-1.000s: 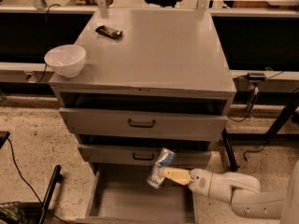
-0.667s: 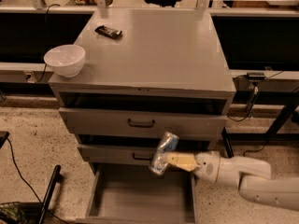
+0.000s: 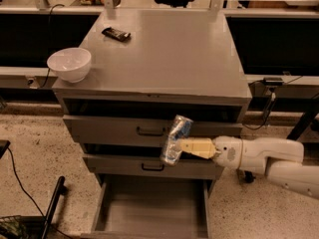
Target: Pick redbull can from bottom drawer and place on counter
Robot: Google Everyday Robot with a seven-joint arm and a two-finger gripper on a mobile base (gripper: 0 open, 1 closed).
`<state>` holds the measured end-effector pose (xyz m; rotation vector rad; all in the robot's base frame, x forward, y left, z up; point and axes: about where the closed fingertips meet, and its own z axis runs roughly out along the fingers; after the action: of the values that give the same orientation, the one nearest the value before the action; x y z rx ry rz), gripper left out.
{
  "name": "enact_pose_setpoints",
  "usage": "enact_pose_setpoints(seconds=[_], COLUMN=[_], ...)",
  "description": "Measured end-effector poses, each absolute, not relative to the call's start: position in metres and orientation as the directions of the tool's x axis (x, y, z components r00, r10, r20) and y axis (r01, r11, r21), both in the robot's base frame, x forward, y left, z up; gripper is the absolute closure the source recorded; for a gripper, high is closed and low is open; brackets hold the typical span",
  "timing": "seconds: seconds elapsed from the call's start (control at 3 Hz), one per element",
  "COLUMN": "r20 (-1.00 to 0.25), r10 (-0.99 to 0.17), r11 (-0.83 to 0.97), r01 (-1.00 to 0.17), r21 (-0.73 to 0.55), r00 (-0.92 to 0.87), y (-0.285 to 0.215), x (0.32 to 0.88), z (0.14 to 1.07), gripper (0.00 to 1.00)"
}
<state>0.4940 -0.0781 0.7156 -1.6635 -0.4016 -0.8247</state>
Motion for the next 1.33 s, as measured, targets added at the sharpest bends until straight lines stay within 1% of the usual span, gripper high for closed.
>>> enact_pose_setpoints(seconds=[0.67,1.33], r20=[0.752,0.731], r10=[-0.082,-0.046], r11=[-0.244,-0.251], r01=[0.719,0.701], r21=[-0.651,-0.668], r00=[0.654,0.681], y=[-0.071,-0.067], x=[0.508,0.544], z=[0.803,0.861], gripper=[1.00,1.00])
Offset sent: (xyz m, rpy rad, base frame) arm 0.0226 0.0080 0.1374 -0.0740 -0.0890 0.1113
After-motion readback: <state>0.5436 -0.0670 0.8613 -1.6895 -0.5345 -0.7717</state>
